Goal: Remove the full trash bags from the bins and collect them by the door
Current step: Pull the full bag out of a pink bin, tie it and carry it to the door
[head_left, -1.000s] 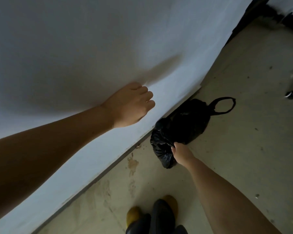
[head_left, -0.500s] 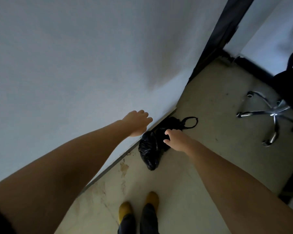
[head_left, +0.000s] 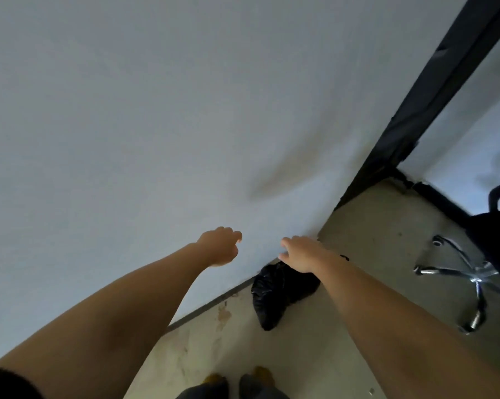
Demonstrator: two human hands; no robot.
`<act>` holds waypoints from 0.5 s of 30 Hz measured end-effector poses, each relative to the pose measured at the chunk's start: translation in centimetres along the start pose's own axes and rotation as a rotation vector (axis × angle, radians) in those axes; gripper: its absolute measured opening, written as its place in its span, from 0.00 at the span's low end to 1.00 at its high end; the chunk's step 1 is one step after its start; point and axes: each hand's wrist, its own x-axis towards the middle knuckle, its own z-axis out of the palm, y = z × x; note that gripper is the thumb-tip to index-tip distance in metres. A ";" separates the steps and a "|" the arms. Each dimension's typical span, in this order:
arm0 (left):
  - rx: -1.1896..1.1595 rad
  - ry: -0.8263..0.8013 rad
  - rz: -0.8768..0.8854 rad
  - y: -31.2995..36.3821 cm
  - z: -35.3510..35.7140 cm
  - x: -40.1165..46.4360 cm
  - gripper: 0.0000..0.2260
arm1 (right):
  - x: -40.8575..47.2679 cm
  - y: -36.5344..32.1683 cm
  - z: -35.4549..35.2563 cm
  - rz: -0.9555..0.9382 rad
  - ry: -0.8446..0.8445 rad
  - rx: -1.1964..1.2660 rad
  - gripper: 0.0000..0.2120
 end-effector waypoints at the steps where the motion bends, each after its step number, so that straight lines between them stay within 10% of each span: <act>1: -0.030 0.019 -0.044 -0.6 0.2 -1.2 0.17 | 0.1 -0.8 0.0 -0.026 -0.020 -0.034 0.21; 15: -0.536 0.179 -0.891 -1.5 13.6 -25.1 0.16 | -3.1 -19.0 5.3 -0.709 -0.220 -0.585 0.24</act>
